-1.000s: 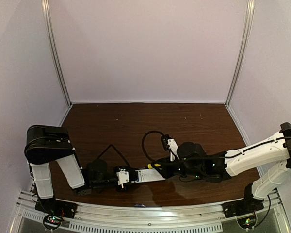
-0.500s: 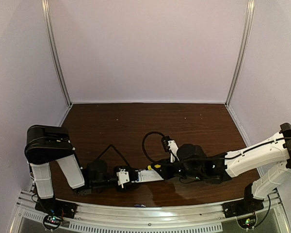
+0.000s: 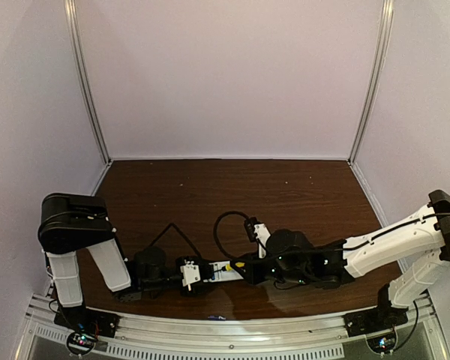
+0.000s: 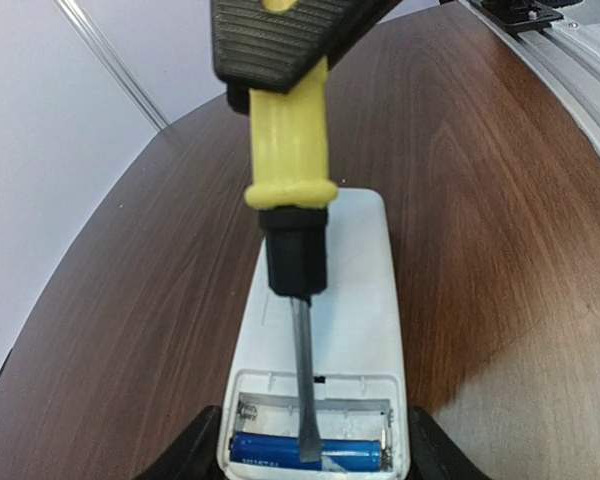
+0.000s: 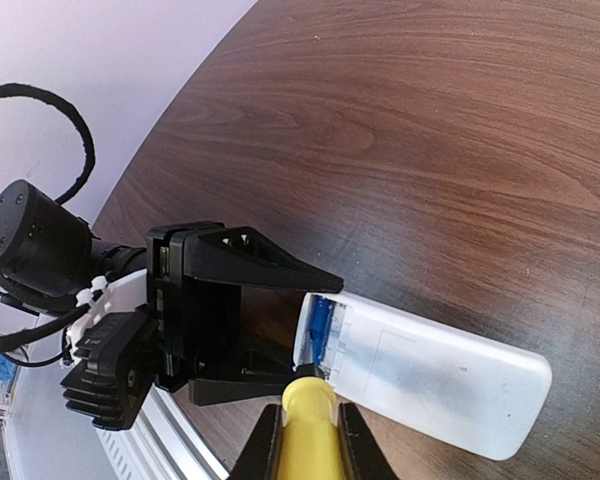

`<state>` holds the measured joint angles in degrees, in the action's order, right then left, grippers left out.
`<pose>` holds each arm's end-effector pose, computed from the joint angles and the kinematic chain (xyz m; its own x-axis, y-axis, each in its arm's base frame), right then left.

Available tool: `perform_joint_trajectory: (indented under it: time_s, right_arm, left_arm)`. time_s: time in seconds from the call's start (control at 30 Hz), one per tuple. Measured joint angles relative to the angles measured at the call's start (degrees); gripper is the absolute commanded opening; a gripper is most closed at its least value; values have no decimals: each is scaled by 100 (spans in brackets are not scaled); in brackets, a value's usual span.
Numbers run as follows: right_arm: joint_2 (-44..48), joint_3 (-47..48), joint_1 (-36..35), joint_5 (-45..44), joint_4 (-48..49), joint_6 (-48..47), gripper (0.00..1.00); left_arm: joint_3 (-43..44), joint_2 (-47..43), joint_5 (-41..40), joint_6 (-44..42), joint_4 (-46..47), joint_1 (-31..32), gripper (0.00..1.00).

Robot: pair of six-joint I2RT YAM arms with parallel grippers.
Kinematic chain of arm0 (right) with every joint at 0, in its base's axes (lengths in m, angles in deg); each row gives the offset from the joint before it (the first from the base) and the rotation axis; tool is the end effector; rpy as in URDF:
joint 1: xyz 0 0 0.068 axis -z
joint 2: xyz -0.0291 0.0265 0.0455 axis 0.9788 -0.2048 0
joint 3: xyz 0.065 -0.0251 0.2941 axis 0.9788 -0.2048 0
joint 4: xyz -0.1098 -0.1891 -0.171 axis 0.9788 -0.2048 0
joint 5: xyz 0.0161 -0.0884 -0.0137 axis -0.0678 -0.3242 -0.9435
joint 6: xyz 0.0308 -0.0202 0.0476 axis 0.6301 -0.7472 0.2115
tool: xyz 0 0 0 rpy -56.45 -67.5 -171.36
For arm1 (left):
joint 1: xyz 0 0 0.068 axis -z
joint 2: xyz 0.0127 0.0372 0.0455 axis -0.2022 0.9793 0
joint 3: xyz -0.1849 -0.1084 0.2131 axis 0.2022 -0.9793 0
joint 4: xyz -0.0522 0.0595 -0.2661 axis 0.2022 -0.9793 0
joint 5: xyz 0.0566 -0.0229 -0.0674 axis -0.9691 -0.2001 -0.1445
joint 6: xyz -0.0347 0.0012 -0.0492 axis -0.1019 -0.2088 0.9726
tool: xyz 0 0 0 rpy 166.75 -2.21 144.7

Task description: Unload the batteries from the remote control

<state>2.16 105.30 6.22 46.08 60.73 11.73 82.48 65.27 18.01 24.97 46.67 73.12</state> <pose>0.1035 0.3075 0.1990 -0.7783 -0.0773 -0.6231 -0.5313 0.6101 0.5879 0.1300 -0.2509 0.0851 0.2291 0.3905 -0.8916 0.9129 0.2316 0.3360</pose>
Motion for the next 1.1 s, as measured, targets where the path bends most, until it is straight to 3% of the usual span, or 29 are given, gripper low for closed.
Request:
perform_joint_trajectory:
  time_s: [1.1]
  right_arm:
    - [72,190,-44,-509,-407,-63,0]
  left_arm:
    - [0,0,0,0,2,0,0]
